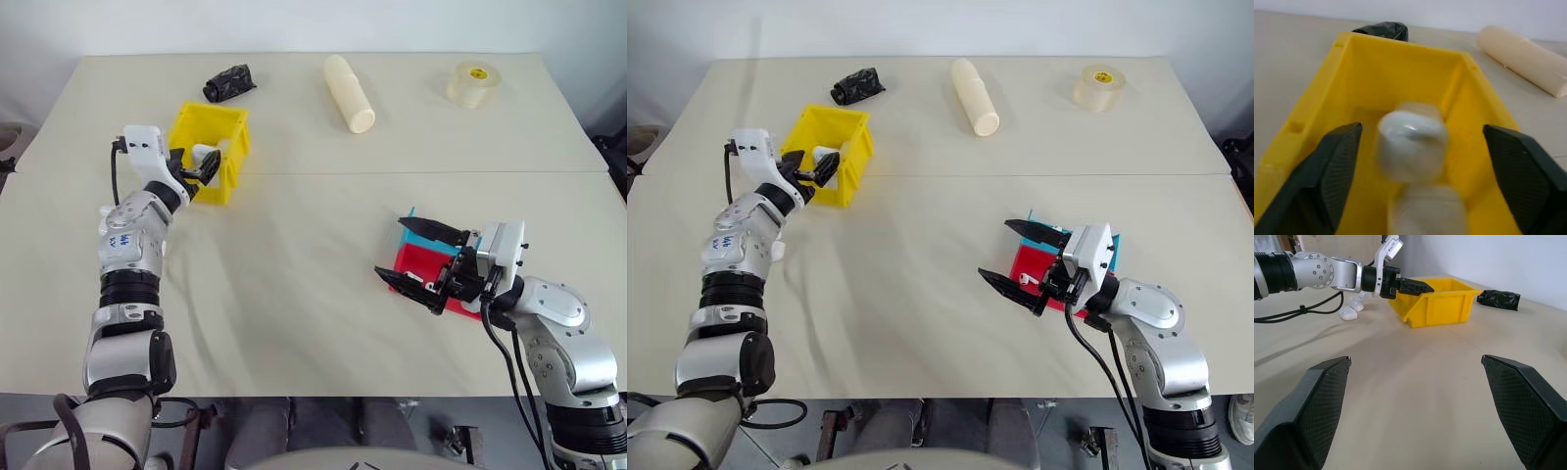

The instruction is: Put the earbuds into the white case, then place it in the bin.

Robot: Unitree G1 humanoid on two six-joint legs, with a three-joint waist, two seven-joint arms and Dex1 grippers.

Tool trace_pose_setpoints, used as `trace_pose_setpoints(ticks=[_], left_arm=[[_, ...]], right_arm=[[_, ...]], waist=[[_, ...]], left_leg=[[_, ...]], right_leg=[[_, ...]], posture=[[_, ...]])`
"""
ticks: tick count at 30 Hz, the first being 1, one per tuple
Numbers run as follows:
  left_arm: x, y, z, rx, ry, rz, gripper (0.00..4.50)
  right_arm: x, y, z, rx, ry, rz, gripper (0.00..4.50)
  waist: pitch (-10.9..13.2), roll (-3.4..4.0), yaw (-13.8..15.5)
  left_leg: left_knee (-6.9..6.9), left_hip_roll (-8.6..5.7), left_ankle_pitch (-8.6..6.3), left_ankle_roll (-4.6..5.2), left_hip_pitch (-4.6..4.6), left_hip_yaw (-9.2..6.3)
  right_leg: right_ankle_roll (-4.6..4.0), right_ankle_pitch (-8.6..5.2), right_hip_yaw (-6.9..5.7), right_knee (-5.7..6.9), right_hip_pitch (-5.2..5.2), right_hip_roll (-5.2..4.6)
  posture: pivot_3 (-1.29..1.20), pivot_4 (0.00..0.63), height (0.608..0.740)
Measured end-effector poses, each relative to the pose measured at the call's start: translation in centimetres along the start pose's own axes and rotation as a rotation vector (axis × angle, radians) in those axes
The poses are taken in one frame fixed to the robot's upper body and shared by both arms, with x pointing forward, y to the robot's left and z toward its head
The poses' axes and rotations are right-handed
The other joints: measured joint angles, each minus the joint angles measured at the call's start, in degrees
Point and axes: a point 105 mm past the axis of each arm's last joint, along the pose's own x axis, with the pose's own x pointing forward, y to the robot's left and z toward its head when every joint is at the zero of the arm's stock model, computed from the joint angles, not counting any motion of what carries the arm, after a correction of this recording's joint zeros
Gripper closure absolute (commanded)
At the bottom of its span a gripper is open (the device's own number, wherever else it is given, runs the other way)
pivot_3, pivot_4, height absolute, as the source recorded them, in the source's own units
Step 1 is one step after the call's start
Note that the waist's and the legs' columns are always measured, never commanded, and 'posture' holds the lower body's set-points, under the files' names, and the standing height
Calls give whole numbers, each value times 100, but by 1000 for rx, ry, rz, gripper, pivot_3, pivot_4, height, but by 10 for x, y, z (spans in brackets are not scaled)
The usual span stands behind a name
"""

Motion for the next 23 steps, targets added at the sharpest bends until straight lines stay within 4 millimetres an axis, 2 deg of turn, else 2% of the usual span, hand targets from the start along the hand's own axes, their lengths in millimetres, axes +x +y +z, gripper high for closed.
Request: trace_pose_setpoints(ticks=[2, 5, 9, 12, 15, 19, 23], left_arm=[[-10, 0, 2, 49, 9, -60, 42], [-25, -11, -4, 76, 26, -186, 42], [-71, -20, -18, 196, 136, -416, 42], [-105, -39, -16, 273, 126, -604, 42], [-132, -60, -22, 326, 141, -743, 42], [-147, -76, -31, 384, 133, -811, 42], [-145, -84, -34, 402, 101, -818, 42]], right_arm=[[-1, 1, -1, 3, 2, 0, 0], [-2, 1, -3, 8, 7, 1, 0], [-8, 0, -6, 3, 44, 26, 0], [-16, -3, -11, 13, 82, 51, 0], [-21, -4, -10, 16, 101, 92, 0], [-28, -6, -16, 31, 137, 127, 0], [-31, -7, -20, 47, 153, 144, 0]], waist=[[0, 0, -30], [0, 1, -37], [0, 0, -73], [0, 2, -40], [-1, 4, 4], [-1, 4, 44], [-1, 4, 64]], left_leg=[[0, 4, 0, 0, 0, 0], [1, 10, 0, 0, 0, 0], [-6, 18, 0, 0, 0, 4], [-5, 20, -1, 0, -1, 3], [-2, 20, -1, 0, 2, -4], [-1, 21, -1, 0, 9, -1], [-2, 21, -1, 0, 9, -1]], right_leg=[[0, 0, 1, 2, 0, 0], [0, 0, 1, 7, -2, -4], [-6, -3, 6, 6, -9, -3], [-8, -4, 8, -5, -3, -4], [-9, -5, 3, -19, 10, -5], [-11, -5, 4, -26, 15, -4], [-11, -5, 4, -26, 14, -3]], posture=[[0, 150, 740], [0, 150, 740], [0, 150, 740], [0, 150, 740], [0, 150, 740], [0, 150, 740], [0, 150, 740]])
